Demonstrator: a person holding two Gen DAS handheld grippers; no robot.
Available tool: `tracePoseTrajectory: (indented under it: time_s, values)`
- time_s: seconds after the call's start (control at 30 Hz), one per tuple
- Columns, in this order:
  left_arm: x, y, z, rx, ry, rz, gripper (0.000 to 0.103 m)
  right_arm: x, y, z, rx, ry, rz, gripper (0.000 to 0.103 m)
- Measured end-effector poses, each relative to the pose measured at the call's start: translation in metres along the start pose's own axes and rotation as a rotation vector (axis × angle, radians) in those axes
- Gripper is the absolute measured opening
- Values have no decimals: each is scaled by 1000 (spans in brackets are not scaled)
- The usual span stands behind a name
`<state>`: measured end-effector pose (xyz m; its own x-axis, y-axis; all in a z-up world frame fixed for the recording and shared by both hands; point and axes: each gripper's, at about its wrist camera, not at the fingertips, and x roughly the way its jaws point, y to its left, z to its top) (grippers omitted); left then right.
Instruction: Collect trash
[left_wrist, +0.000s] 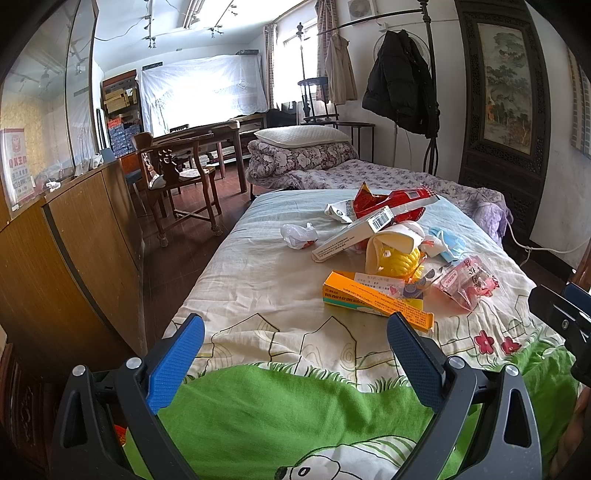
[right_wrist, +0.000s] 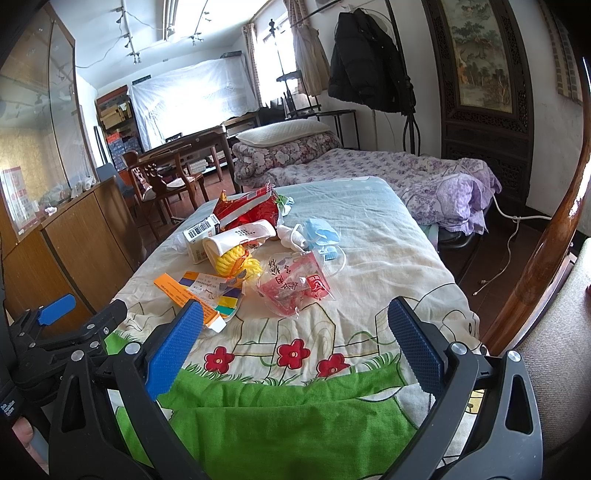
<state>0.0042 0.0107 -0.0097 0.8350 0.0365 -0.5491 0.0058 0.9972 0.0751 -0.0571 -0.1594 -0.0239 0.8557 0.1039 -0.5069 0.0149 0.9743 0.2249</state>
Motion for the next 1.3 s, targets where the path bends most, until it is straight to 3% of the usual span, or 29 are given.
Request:
tracePoseTrajectory:
  time_s: [1.0, 1.3]
  values:
    - [6, -2, -1, 35, 20, -25, 97, 5, 1, 4, 9, 5, 10, 96]
    - [18, -1, 5, 49, 85, -76, 97, 26, 4, 6, 25, 54, 32, 96]
